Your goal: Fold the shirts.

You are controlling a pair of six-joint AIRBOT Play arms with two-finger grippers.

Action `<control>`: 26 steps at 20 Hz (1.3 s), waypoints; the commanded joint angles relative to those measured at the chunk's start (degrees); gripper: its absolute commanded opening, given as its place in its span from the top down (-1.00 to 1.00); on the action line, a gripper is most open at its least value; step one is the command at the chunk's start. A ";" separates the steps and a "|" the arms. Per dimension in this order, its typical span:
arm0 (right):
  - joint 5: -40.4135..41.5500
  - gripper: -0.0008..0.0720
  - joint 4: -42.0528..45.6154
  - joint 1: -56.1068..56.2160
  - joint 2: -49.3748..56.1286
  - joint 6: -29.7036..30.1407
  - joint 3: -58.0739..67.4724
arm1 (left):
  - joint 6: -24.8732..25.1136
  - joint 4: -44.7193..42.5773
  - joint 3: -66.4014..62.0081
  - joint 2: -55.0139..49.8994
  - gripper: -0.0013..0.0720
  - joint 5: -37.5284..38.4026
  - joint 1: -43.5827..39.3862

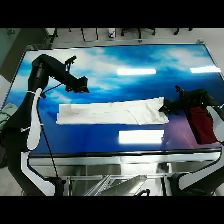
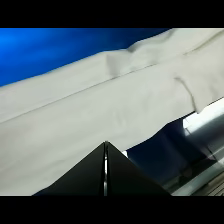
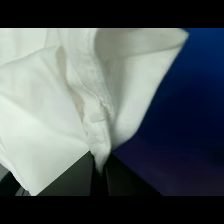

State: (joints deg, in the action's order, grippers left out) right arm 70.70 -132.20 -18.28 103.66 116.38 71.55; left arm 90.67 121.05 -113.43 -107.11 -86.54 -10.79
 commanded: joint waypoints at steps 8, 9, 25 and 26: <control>17.99 0.93 -8.17 0.09 -18.64 0.15 11.39 | 0.33 1.75 12.33 -6.51 0.92 22.10 -18.36; 18.67 0.93 -8.17 0.70 -20.44 -0.26 12.44 | 0.33 2.27 11.13 -8.61 0.92 21.88 -20.20; 21.90 0.93 -8.00 2.75 -25.64 -6.51 14.43 | -1.11 1.97 -3.61 -8.11 0.92 9.46 -19.82; 21.88 0.93 -8.20 2.84 -25.68 -7.82 14.43 | 0.76 1.95 -3.61 -5.25 0.92 6.67 -17.00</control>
State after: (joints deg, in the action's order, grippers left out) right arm 92.09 -140.14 -15.57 78.06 110.87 85.93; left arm 88.55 123.13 -116.75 -118.02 -72.82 -33.17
